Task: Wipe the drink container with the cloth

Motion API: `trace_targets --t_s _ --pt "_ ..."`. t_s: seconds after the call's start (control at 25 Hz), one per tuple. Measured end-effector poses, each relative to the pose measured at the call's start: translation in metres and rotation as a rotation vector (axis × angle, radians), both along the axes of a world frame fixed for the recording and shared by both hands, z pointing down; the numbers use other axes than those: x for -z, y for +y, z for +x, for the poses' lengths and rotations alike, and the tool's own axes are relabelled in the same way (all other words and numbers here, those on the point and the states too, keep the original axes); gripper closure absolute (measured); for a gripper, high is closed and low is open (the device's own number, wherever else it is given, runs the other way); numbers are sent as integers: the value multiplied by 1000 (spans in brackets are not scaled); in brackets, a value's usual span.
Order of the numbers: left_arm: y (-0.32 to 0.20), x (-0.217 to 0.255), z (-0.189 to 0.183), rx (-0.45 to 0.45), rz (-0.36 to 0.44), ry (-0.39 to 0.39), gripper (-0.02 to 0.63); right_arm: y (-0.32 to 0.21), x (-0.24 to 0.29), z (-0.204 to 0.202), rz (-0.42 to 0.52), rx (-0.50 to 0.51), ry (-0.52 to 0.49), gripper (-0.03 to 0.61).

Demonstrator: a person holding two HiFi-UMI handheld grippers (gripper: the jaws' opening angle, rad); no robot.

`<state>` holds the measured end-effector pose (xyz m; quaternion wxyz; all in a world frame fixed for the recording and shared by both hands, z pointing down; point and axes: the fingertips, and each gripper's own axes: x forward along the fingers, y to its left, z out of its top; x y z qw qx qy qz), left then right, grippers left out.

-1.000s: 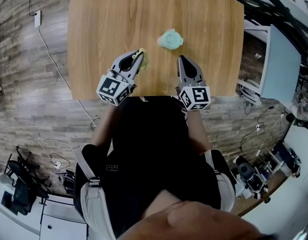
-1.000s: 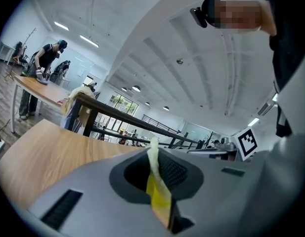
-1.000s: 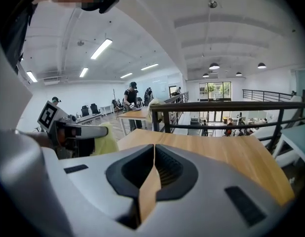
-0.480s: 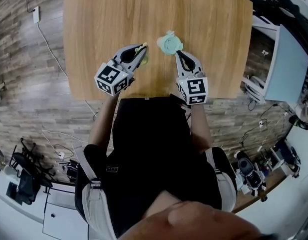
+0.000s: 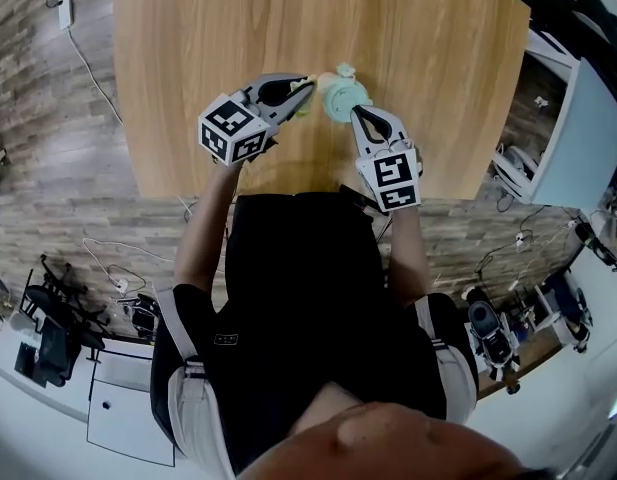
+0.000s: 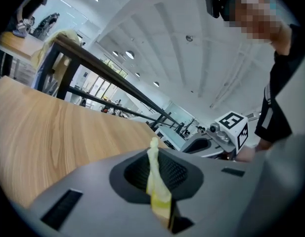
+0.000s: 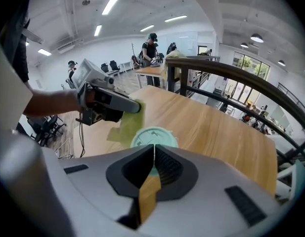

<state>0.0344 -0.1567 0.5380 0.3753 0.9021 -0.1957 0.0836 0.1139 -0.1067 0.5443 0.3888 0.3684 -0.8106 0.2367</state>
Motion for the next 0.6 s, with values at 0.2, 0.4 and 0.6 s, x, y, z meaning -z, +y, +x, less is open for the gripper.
trace_targets --t_s 0.2,0.4,0.6 --pt "-3 -12 20 -162 -67 54 571 -3 -3 -4 -30 23 -6 546" --pt "-4 -18 32 -245 -133 113 571 -5 0 -5 -27 4 -34 546" --pt "-2 -29 42 -287 -191 167 571 -6 -1 -5 -47 0 -63 546"
